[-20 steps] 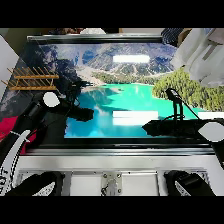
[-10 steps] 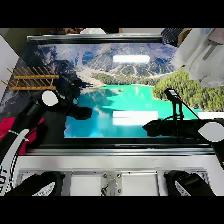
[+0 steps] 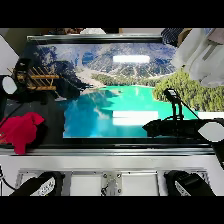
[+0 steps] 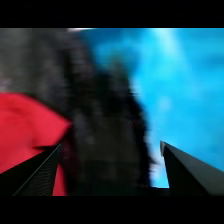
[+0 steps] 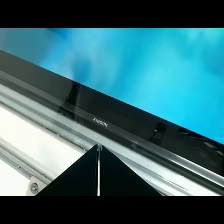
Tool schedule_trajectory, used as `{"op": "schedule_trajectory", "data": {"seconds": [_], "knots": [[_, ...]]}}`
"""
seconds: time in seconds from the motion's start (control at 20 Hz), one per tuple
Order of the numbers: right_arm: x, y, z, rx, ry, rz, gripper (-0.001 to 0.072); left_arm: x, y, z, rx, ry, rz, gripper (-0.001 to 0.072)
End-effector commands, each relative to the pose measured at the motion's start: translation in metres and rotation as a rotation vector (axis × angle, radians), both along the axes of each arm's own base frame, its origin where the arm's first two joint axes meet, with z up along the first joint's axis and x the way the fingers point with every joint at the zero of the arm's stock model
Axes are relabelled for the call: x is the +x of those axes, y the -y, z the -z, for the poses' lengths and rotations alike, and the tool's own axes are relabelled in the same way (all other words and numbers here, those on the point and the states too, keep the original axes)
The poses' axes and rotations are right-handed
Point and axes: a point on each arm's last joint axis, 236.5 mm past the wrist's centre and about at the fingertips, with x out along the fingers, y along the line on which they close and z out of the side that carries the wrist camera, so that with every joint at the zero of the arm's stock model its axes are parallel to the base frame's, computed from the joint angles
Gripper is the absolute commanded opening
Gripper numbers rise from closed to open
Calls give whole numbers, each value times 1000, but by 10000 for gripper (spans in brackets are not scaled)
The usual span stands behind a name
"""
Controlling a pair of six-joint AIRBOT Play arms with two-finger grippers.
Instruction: Fold the clothes and pants, and hang the long-sleeved shirts on hangers.
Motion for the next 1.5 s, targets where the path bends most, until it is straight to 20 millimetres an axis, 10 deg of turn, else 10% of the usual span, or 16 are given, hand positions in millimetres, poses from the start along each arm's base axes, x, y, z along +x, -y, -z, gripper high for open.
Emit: {"op": "schedule_trajectory", "data": {"seconds": [0.0,0.25,0.65,0.75,0.85,0.9,1.05,1.2,1.3,1.45], "knots": [[-1,-2,-1,7,-3,-1,16,-11,-95,22,109,-72,-186,720],[-1,-2,-1,10,-4,-1,16,-34,-141,105,56,-286,-300,720],[-1,-2,-1,10,-4,-1,16,-74,-133,183,28,-422,-281,720],[-1,-3,-2,18,-8,1,15,-79,-131,182,23,-439,-296,526],[-4,-10,-6,54,-19,-3,15,-77,-125,169,1,-406,-309,46],[-4,-14,-9,77,-21,-3,16,-70,-119,156,-26,-353,-315,9],[-2,-23,-19,137,-17,5,16,-18,-81,67,-126,-85,-286,8],[11,-17,-31,110,85,-24,16,36,20,-91,-282,313,-53,8],[36,10,-52,46,186,47,15,36,108,-210,-399,601,167,8],[74,76,-104,-71,345,238,16,-18,213,-358,-554,976,467,8]]}}
